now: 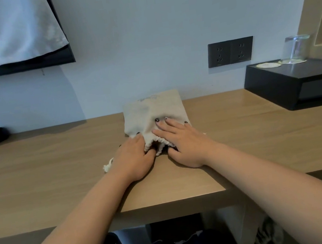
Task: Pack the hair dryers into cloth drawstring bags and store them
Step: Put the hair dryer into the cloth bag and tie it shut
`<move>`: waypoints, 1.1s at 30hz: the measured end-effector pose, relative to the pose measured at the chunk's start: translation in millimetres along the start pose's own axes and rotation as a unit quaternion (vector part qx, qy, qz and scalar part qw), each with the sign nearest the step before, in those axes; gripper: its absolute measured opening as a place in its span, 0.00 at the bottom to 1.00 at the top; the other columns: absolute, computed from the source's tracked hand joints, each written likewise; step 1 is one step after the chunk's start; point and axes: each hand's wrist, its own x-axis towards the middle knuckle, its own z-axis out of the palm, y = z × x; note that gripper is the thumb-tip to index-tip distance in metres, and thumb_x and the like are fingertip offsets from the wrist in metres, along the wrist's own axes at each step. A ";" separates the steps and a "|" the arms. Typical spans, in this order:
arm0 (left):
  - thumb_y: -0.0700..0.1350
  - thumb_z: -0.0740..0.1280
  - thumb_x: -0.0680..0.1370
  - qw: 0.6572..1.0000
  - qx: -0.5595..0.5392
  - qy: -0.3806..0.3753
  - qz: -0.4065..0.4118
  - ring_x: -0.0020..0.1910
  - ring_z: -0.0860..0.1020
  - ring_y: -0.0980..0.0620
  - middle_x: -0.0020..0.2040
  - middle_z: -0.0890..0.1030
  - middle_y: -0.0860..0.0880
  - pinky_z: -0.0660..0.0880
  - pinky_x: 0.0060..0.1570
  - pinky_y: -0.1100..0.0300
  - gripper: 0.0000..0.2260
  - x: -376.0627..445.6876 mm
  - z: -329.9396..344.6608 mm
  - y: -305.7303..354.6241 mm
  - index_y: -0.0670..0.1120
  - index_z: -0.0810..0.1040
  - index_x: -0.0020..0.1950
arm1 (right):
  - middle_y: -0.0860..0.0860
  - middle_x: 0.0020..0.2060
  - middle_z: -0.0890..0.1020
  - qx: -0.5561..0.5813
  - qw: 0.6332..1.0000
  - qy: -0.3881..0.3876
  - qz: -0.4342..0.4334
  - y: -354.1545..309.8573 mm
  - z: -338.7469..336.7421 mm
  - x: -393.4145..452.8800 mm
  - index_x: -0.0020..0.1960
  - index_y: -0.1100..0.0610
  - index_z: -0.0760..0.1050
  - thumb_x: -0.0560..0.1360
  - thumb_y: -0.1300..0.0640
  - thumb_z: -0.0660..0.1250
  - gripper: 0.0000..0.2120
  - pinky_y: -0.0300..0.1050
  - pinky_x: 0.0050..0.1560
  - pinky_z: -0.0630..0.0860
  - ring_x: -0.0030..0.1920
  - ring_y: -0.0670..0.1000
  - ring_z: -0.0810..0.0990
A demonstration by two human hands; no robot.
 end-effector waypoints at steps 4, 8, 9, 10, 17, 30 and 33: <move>0.50 0.58 0.76 1.000 0.016 -0.009 0.004 0.55 0.75 0.44 0.56 0.79 0.48 0.71 0.52 0.52 0.14 23.6 4.3 11.3 0.50 0.73 0.60 | 0.45 0.79 0.46 0.019 0.998 0.011 0.055 8.7 6.6 13.7 0.79 0.46 0.49 0.80 0.52 0.53 0.29 0.61 0.76 0.49 0.78 0.48 0.43; 0.57 0.53 0.72 1.000 0.008 -0.022 -0.018 0.55 0.75 0.46 0.56 0.79 0.51 0.74 0.54 0.49 0.20 43.9 9.3 15.9 0.52 0.73 0.60 | 0.46 0.79 0.49 0.031 0.995 0.019 0.096 22.8 9.1 29.5 0.78 0.47 0.51 0.79 0.54 0.54 0.29 0.60 0.76 0.49 0.78 0.49 0.45; 0.58 0.54 0.72 0.999 -0.003 -0.025 -0.031 0.55 0.76 0.46 0.55 0.79 0.51 0.74 0.53 0.48 0.20 46.5 9.4 16.3 0.52 0.73 0.58 | 0.47 0.79 0.53 0.039 0.994 0.032 0.101 28.3 10.5 33.8 0.78 0.47 0.54 0.78 0.55 0.55 0.29 0.60 0.75 0.52 0.78 0.50 0.48; 0.58 0.55 0.71 0.999 -0.021 -0.025 -0.042 0.54 0.77 0.46 0.54 0.80 0.51 0.75 0.52 0.48 0.19 49.0 9.5 16.0 0.53 0.73 0.57 | 0.49 0.77 0.59 0.050 0.992 0.058 0.104 34.3 11.6 37.8 0.76 0.48 0.58 0.76 0.57 0.57 0.28 0.58 0.74 0.57 0.77 0.52 0.53; 0.46 0.70 0.73 0.980 -0.190 0.017 -0.062 0.54 0.77 0.54 0.54 0.78 0.52 0.69 0.49 0.73 0.15 26.0 -3.7 18.1 0.47 0.76 0.59 | 0.54 0.46 0.81 -0.036 0.959 0.186 0.213 42.6 3.6 33.6 0.48 0.58 0.75 0.66 0.66 0.62 0.11 0.47 0.40 0.65 0.51 0.59 0.76; 0.43 0.59 0.79 0.968 0.026 0.095 -0.230 0.62 0.69 0.43 0.61 0.74 0.45 0.68 0.60 0.50 0.13 -30.3 -11.7 6.1 0.49 0.79 0.59 | 0.53 0.54 0.82 -0.011 0.968 0.251 -0.015 -27.6 15.2 7.6 0.59 0.59 0.78 0.66 0.64 0.70 0.22 0.52 0.56 0.74 0.56 0.56 0.79; 0.45 0.60 0.80 0.967 0.023 0.123 -0.222 0.59 0.72 0.44 0.57 0.76 0.46 0.71 0.57 0.50 0.10 -30.0 -10.0 4.0 0.49 0.80 0.55 | 0.53 0.58 0.80 0.021 0.972 0.235 -0.014 -45.6 18.1 12.3 0.62 0.58 0.77 0.70 0.62 0.69 0.20 0.51 0.58 0.71 0.61 0.56 0.76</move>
